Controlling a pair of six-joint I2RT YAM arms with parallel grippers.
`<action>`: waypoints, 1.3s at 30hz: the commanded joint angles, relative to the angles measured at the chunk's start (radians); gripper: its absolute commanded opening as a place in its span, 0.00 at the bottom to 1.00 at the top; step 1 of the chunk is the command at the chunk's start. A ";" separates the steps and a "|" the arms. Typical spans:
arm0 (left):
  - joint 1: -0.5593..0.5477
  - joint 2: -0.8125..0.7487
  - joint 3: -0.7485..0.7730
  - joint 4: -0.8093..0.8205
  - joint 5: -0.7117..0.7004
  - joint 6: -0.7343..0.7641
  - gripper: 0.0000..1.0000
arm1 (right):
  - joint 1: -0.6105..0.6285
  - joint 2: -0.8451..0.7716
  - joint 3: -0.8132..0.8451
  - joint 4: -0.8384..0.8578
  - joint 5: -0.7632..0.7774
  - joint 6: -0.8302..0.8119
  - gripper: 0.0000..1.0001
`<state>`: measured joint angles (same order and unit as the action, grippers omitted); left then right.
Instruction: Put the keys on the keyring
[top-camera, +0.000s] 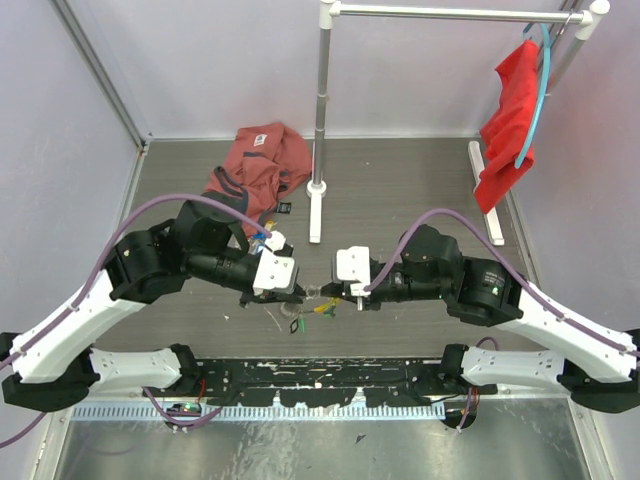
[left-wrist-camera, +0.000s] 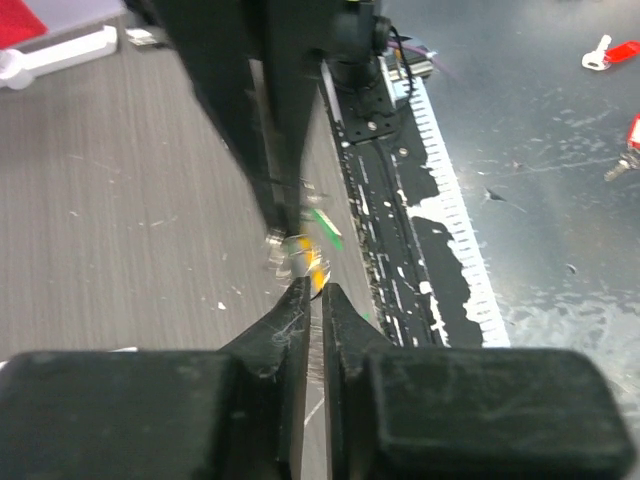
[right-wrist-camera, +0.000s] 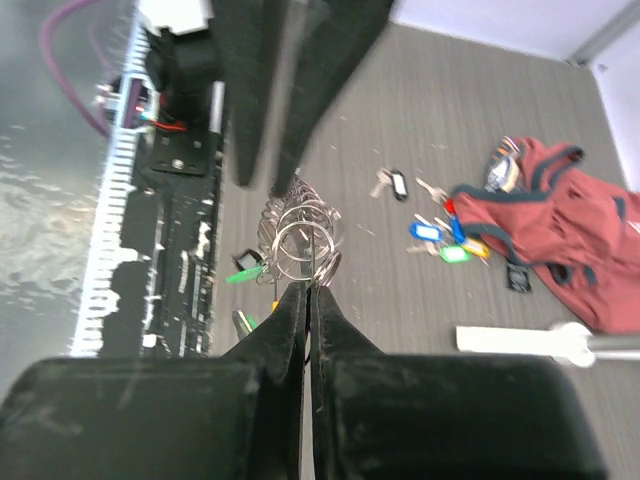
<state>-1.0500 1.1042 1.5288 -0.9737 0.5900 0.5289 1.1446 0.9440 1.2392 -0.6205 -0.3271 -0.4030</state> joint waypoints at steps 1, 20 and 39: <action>-0.005 -0.036 -0.007 -0.082 0.058 -0.049 0.25 | -0.011 -0.038 0.055 -0.005 0.138 -0.053 0.01; -0.006 -0.106 -0.151 0.395 -0.107 -0.237 0.48 | -0.013 -0.082 0.029 -0.015 0.063 -0.187 0.04; -0.007 0.011 -0.099 0.348 0.065 -0.163 0.35 | -0.012 -0.078 0.049 -0.019 -0.046 -0.191 0.03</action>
<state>-1.0519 1.1179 1.3930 -0.6048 0.6235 0.3447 1.1328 0.8726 1.2369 -0.6907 -0.3489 -0.5819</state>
